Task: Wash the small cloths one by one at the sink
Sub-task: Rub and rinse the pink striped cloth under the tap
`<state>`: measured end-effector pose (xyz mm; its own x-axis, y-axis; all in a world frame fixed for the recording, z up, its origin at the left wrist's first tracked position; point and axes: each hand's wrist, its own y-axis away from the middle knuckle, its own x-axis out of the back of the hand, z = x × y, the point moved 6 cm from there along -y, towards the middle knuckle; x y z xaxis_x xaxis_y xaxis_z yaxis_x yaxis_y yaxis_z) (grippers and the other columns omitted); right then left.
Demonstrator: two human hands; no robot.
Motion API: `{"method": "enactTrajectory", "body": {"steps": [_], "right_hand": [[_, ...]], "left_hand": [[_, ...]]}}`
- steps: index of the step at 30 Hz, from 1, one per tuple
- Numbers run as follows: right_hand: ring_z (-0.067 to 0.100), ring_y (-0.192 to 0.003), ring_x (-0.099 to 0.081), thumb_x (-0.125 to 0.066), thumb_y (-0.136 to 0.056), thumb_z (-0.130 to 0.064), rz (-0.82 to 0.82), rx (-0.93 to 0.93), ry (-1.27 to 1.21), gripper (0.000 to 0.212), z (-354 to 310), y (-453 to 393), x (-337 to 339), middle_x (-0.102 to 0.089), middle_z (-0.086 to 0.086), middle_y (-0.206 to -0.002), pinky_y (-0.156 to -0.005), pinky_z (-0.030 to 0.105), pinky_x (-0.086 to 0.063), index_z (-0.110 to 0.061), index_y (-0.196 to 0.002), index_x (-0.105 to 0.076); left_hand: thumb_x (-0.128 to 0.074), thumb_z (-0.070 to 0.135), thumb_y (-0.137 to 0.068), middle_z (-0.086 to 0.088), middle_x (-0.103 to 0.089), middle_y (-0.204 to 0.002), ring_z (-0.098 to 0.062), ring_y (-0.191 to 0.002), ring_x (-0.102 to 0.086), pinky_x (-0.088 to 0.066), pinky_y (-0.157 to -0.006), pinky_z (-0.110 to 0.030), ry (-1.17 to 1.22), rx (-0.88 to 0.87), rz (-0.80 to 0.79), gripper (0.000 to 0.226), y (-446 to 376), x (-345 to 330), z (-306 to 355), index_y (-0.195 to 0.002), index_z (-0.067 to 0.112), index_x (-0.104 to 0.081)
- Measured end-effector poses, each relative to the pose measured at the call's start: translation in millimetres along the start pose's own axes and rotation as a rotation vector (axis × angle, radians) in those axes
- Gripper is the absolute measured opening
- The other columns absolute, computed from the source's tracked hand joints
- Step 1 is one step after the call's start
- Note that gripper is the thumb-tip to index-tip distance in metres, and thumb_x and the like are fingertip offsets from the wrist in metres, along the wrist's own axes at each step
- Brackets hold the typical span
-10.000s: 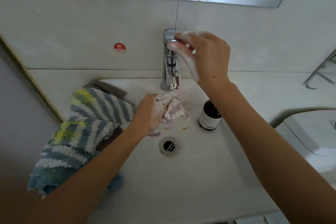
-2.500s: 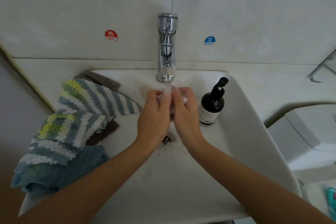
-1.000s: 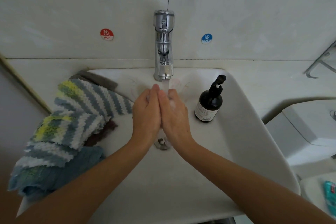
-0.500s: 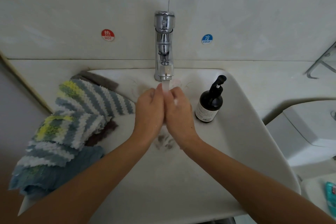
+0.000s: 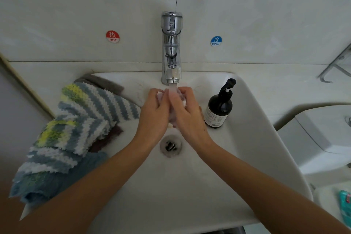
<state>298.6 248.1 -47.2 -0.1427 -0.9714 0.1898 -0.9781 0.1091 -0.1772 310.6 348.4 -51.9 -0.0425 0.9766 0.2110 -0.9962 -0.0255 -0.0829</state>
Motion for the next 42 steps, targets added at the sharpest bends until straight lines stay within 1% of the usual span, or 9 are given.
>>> {"method": "enactTrajectory", "body": {"steps": [5, 9, 13, 19, 22, 27, 31, 37, 42], "right_hand": [[0.015, -0.091, -0.069, -0.046, -0.091, -0.061, -0.004, -0.115, 0.061, 0.029, 8, -2, 3, -0.069, -0.008, -0.093, -0.072, 0.046, -0.060, -0.037, -0.102, -0.057], [0.012, -0.070, -0.066, -0.049, -0.097, -0.050, 0.016, -0.217, -0.030, 0.026, 10, -4, 10, -0.067, 0.001, -0.086, -0.051, 0.028, -0.051, -0.026, -0.096, -0.060], [0.019, -0.067, -0.059, -0.055, -0.091, -0.046, 0.099, -0.116, -0.050, 0.031, 6, -5, 15, -0.064, 0.012, -0.083, -0.053, 0.037, -0.048, -0.016, -0.089, -0.059], [0.016, -0.075, -0.064, -0.055, -0.098, -0.029, 0.146, -0.079, -0.097, 0.014, 6, -1, 13, -0.066, 0.002, -0.079, -0.072, 0.036, -0.055, -0.019, -0.089, -0.059], [0.026, -0.079, -0.068, -0.057, -0.097, -0.032, 0.147, -0.144, -0.149, 0.023, 12, -1, 11, -0.069, 0.012, -0.083, -0.073, 0.040, -0.056, -0.011, -0.088, -0.063], [0.010, -0.054, -0.049, -0.052, -0.100, -0.027, 0.091, -0.196, -0.031, 0.038, 10, -4, 4, -0.051, 0.006, -0.059, -0.054, 0.032, -0.041, -0.004, -0.070, -0.054], [0.042, -0.076, -0.065, -0.045, -0.101, -0.037, 0.057, -0.331, -0.204, 0.048, 11, 2, 0, -0.065, 0.031, -0.084, -0.072, 0.054, -0.055, 0.006, -0.090, -0.062], [0.023, -0.085, -0.069, -0.047, -0.100, -0.036, 0.092, -0.310, -0.175, 0.013, 15, 1, 2, -0.069, 0.003, -0.092, -0.077, 0.050, -0.060, -0.031, -0.092, -0.056], [0.009, -0.059, -0.062, -0.046, -0.103, -0.022, 0.099, -0.157, -0.121, 0.013, 6, -4, 13, -0.066, 0.000, -0.080, -0.050, 0.024, -0.048, -0.026, -0.106, -0.058]], "left_hand": [[-0.048, 0.019, -0.100, 0.007, -0.059, -0.092, 0.010, -0.073, -0.060, -0.049, -0.060, -0.010, 0.145, -0.026, 0.057, 0.006, 7, 0, 8, -0.106, 0.019, -0.049], [-0.045, -0.007, -0.093, 0.009, -0.057, -0.090, 0.010, -0.074, -0.060, -0.047, -0.060, -0.009, 0.229, -0.083, 0.009, 0.029, 15, -5, 18, -0.104, 0.020, -0.048], [-0.036, -0.021, -0.083, 0.007, -0.059, -0.096, 0.007, -0.080, -0.063, -0.049, -0.062, -0.012, 0.266, -0.093, -0.043, 0.049, 18, -10, 19, -0.109, 0.019, -0.046], [-0.047, 0.028, -0.099, 0.014, -0.060, -0.100, 0.005, -0.088, -0.061, -0.052, -0.074, -0.021, 0.133, -0.018, 0.027, 0.013, 16, -8, 10, -0.112, 0.029, -0.048], [-0.040, 0.053, -0.097, 0.011, -0.065, -0.091, -0.004, -0.084, -0.064, -0.056, -0.077, -0.037, -0.104, -0.051, 0.042, 0.026, 10, -5, 3, -0.098, 0.031, -0.054], [-0.038, 0.046, -0.099, -0.001, -0.068, -0.072, -0.011, -0.068, -0.067, -0.057, -0.066, -0.038, -0.106, -0.098, 0.065, 0.046, 10, -5, 5, -0.085, 0.014, -0.068], [-0.043, 0.029, -0.101, 0.003, -0.061, -0.058, -0.003, -0.054, -0.060, -0.046, -0.053, -0.016, -0.047, -0.101, 0.090, 0.040, 12, -5, 11, -0.070, 0.016, -0.063], [-0.053, 0.026, -0.098, 0.006, -0.052, -0.061, 0.001, -0.053, -0.050, -0.041, -0.053, -0.013, 0.143, -0.073, 0.169, 0.031, 14, 2, 10, -0.068, 0.019, -0.051], [-0.053, 0.031, -0.097, 0.006, -0.060, -0.092, -0.001, -0.076, -0.065, -0.053, -0.059, -0.018, 0.235, 0.003, 0.137, 0.007, 20, -5, 8, -0.096, 0.028, -0.046]]}}
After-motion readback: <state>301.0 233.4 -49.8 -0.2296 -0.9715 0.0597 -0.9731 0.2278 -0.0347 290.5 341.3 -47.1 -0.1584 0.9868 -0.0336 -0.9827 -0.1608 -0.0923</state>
